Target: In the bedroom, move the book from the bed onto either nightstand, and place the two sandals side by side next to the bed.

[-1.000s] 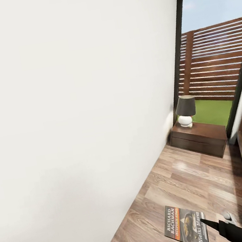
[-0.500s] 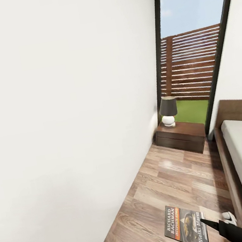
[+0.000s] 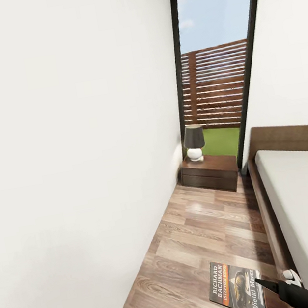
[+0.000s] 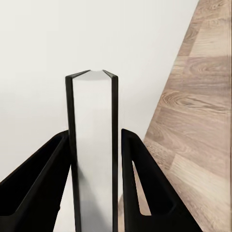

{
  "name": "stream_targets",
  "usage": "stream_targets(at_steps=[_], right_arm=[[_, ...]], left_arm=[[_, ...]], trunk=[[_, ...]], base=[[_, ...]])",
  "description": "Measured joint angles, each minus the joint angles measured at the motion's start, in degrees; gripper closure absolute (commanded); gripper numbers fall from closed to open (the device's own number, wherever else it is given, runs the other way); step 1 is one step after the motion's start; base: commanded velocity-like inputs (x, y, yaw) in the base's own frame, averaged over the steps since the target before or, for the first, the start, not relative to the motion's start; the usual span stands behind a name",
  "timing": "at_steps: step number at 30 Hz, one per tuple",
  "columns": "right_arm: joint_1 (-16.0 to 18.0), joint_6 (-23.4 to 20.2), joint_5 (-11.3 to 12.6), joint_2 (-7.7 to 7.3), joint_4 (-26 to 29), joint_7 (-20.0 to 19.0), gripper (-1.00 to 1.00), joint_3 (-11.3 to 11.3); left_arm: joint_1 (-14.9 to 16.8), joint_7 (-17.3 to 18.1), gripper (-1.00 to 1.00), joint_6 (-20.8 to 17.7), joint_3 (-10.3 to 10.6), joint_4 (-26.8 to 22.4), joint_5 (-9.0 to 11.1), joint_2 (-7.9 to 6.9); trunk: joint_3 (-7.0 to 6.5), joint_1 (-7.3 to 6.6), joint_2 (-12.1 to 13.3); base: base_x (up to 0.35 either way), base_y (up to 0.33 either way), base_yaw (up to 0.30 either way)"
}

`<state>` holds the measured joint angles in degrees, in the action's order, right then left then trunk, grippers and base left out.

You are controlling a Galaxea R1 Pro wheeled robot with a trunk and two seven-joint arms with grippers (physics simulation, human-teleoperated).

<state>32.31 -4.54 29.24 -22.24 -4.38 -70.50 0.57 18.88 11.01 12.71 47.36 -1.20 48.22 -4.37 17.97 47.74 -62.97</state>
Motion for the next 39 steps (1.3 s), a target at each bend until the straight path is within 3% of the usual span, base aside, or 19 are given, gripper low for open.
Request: stream_targets(at_steps=[12, 26, 39], right_arm=[[0.0, 0.0, 0.0, 0.00, 0.0, 0.0, 1.00, -0.1], [0.0, 0.0, 0.0, 0.01, 0.0, 0.0, 1.00, -0.1], [0.0, 0.0, 0.0, 0.00, 0.0, 0.0, 1.00, -0.2]], left_arm=[[0.0, 0.0, -1.00, 0.0, 0.0, 0.0, 0.0, 0.00], [0.0, 0.0, -1.00, 0.0, 0.0, 0.0, 0.0, 0.00], [0.0, 0.0, -1.00, 0.0, 0.0, 0.0, 0.0, 0.00]], trunk=[[0.00, 0.00, 0.0], [0.00, -0.02, 0.0], [0.00, 0.00, 0.0]], base=[[0.011, 0.000, -0.238], [0.254, 0.112, -0.040], [0.028, 0.025, -0.258]])
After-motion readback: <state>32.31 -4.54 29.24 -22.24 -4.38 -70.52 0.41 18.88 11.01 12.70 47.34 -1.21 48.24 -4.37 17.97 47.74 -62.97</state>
